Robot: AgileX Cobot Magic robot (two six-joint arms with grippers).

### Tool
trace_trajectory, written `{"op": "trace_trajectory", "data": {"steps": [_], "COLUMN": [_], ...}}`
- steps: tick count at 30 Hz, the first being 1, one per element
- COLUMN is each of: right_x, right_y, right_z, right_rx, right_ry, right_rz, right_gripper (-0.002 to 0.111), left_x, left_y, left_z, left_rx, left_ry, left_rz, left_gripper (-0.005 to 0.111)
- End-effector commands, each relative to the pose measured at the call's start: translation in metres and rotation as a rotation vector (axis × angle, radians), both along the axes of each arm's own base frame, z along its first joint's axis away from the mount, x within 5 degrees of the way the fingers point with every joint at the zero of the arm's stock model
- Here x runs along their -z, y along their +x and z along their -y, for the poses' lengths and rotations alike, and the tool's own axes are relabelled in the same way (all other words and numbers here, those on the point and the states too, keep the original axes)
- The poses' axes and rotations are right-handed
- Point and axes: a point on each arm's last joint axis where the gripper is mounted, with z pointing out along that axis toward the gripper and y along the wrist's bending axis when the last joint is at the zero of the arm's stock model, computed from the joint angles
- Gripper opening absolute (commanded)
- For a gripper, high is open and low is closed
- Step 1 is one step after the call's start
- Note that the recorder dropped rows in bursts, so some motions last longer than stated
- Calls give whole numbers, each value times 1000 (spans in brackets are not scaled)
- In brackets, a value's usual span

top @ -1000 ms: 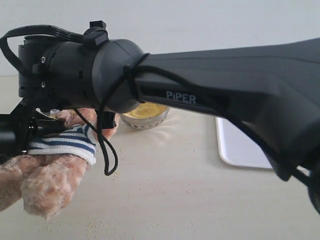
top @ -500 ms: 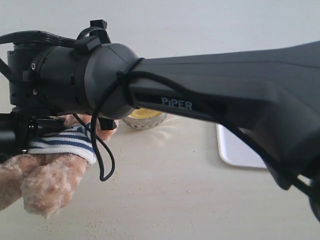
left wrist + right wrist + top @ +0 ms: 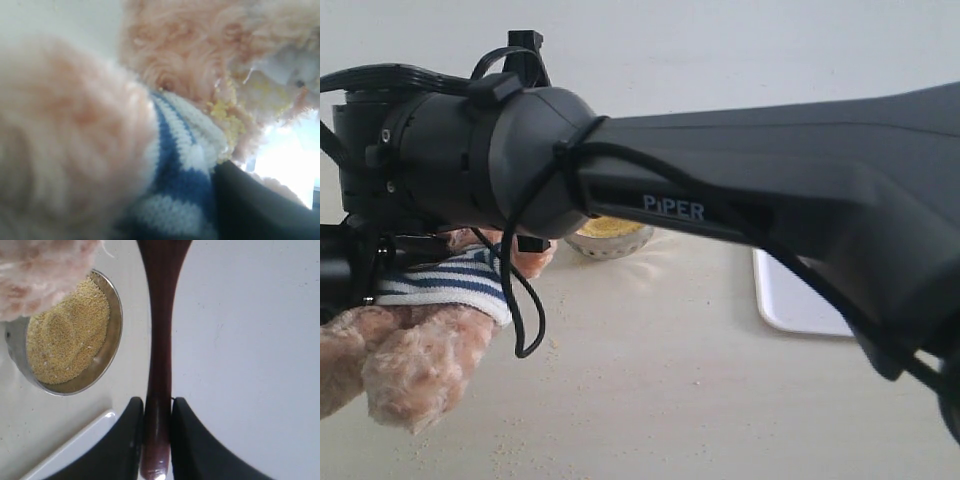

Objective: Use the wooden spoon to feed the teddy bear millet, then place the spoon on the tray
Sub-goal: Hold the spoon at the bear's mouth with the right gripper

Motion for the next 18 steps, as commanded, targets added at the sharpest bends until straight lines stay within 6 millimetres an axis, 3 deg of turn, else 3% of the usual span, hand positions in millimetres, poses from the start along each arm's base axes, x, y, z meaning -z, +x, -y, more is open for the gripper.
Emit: {"op": "trace_trajectory", "data": {"steps": [1, 18], "right_x": [-3, -11], "right_y": [-8, -20], "right_z": [-4, -12], "right_rx": [-6, -8], "right_ry": [-1, 29], "right_rz": [18, 114], "right_gripper": [0, 0], "left_x": [-6, -8], "left_y": [3, 5], "left_z": [2, 1], "left_rx": [-3, -3], "left_ry": [-27, -26], "left_rz": [20, 26], "left_gripper": [5, 5]}}
